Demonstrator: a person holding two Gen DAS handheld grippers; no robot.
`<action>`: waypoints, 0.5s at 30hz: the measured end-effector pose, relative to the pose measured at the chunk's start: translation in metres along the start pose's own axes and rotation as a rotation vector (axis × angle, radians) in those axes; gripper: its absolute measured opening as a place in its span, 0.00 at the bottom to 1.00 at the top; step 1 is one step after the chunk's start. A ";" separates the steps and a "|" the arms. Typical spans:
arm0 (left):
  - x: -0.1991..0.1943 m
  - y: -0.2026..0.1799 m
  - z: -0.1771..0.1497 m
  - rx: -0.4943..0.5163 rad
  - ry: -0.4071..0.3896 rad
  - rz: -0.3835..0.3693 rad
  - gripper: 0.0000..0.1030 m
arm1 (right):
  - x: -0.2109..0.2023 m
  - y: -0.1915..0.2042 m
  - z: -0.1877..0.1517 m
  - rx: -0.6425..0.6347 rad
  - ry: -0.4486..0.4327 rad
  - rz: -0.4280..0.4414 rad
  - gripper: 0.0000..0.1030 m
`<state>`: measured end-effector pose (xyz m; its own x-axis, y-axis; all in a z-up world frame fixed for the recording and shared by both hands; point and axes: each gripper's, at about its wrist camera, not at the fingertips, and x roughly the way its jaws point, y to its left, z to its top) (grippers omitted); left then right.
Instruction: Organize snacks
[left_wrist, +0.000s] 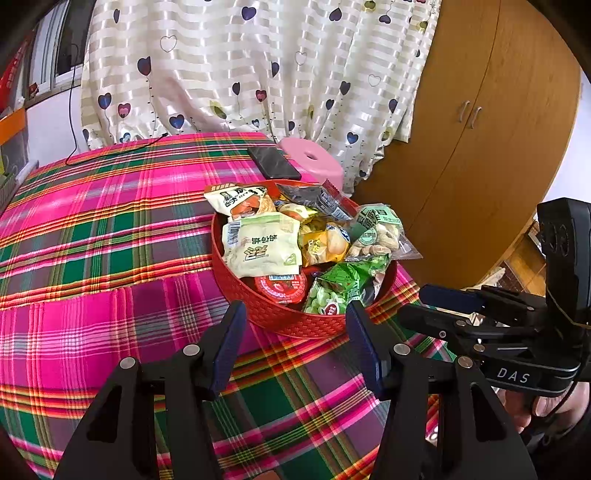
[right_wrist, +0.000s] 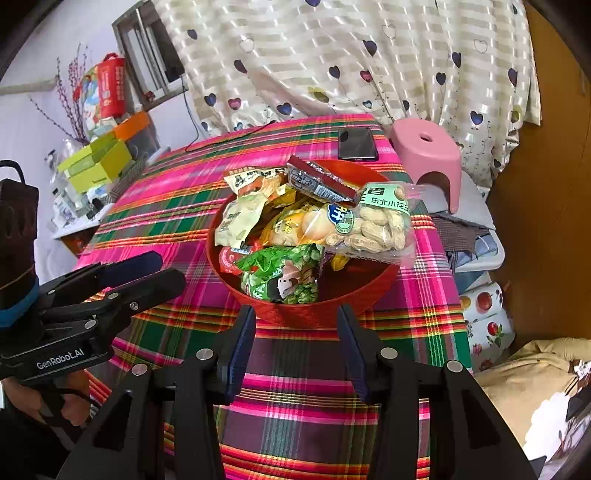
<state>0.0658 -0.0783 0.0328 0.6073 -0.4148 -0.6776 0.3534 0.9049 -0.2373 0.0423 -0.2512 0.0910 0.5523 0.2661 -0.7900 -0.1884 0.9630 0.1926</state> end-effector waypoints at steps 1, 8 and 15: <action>0.000 0.000 0.000 0.001 -0.001 0.003 0.55 | 0.000 0.000 0.000 0.000 0.000 0.000 0.43; 0.002 0.000 -0.001 0.006 0.006 0.020 0.55 | 0.003 0.001 -0.001 -0.001 0.008 0.000 0.43; 0.003 0.001 -0.002 0.008 0.008 0.038 0.55 | 0.007 0.003 -0.002 -0.006 0.018 0.002 0.43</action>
<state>0.0666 -0.0785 0.0291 0.6144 -0.3792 -0.6919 0.3359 0.9192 -0.2055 0.0437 -0.2461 0.0851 0.5375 0.2675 -0.7997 -0.1945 0.9621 0.1911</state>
